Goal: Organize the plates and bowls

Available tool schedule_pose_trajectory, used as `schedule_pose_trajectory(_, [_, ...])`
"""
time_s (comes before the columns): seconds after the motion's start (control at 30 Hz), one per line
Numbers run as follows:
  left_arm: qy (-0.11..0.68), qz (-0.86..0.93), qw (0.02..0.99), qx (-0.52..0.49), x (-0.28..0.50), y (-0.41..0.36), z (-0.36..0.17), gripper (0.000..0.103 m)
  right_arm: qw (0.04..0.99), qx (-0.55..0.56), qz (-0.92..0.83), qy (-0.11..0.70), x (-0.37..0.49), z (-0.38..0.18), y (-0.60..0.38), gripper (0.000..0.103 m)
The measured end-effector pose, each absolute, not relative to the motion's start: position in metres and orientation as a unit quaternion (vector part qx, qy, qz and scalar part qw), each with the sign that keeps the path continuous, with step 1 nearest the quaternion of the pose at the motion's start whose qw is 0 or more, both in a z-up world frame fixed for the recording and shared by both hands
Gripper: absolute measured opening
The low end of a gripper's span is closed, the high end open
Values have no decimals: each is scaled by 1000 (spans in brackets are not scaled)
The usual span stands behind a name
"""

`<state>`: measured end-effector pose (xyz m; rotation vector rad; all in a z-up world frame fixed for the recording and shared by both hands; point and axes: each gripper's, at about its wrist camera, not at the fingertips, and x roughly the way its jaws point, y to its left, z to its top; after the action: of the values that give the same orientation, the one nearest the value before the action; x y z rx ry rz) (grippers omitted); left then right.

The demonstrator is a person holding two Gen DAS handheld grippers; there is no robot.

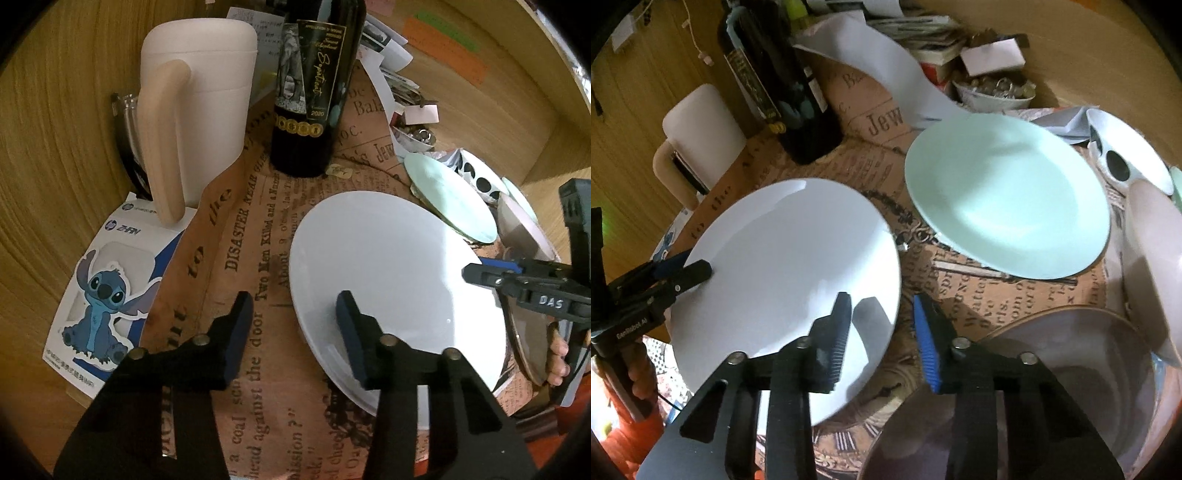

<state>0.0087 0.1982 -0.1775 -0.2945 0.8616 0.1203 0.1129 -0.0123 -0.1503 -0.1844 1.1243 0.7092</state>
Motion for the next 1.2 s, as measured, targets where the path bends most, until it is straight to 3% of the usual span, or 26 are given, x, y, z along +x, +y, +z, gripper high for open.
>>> schedule_pose_trajectory(0.27, [414,37,898,-143,10,193,-177,23,785,-86,332,517,112,-154,-9,23])
schedule_pose_trajectory(1.2, [403,65,904,-131,13,171,-155,23,813,-33,331,478,103,-125,-31,23])
